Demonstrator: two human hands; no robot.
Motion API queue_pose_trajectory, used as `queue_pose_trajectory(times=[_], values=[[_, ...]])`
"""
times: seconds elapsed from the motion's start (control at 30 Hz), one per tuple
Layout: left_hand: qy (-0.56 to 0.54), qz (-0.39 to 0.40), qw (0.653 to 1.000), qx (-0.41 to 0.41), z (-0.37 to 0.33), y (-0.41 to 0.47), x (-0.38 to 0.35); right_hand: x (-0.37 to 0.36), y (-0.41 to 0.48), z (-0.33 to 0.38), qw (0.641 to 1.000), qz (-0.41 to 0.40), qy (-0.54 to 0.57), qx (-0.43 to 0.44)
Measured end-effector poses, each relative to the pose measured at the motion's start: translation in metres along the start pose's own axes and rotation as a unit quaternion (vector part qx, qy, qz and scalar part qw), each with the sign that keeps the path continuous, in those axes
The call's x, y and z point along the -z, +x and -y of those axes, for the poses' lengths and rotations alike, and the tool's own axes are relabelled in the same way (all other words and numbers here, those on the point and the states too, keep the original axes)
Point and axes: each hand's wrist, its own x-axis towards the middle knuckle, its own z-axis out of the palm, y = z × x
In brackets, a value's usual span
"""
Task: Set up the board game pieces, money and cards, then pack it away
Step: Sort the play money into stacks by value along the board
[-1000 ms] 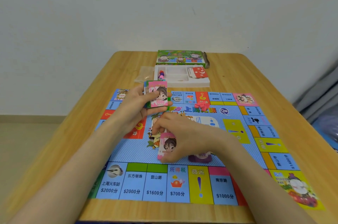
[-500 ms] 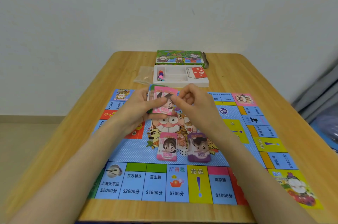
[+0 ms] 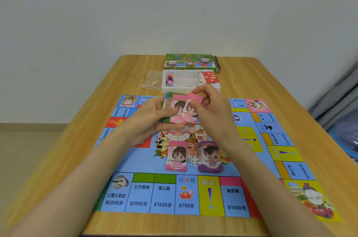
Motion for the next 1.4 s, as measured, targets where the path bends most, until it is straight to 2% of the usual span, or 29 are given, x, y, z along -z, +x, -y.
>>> queue_pose_trajectory(times=[0.13, 0.23, 0.37, 0.47, 0.6, 1.0, 1.17, 1.33, 1.4], values=[[0.012, -0.041, 0.999, -0.019, 0.001, 0.003, 0.003, 0.002, 0.001, 0.002, 0.998, -0.018, 0.060, -0.029], [0.016, -0.072, 0.997, -0.027, 0.002, 0.005, 0.005, 0.005, 0.002, 0.005, 0.991, 0.005, 0.109, -0.079], [0.013, -0.104, 0.994, -0.042, 0.002, 0.006, 0.008, 0.012, 0.003, 0.011, 0.976, 0.143, 0.110, -0.125], [0.009, -0.107, 0.993, -0.048, 0.002, 0.005, 0.009, 0.011, 0.001, 0.011, 0.959, 0.258, 0.058, -0.102], [0.008, -0.114, 0.993, -0.041, 0.002, 0.006, 0.009, 0.006, -0.002, 0.010, 0.934, 0.346, 0.001, -0.085], [0.014, -0.104, 0.994, -0.040, 0.000, 0.004, 0.006, -0.003, -0.008, 0.005, 0.924, 0.365, -0.112, -0.023], [0.017, -0.108, 0.993, -0.041, 0.001, 0.004, 0.007, 0.000, -0.009, 0.007, 0.924, 0.369, -0.099, -0.015], [0.003, -0.112, 0.993, -0.045, -0.001, 0.003, 0.006, 0.003, -0.014, 0.011, 0.879, 0.456, -0.135, 0.024], [0.003, -0.116, 0.992, -0.043, -0.002, 0.002, 0.004, 0.001, -0.016, 0.010, 0.868, 0.467, -0.162, 0.047]])
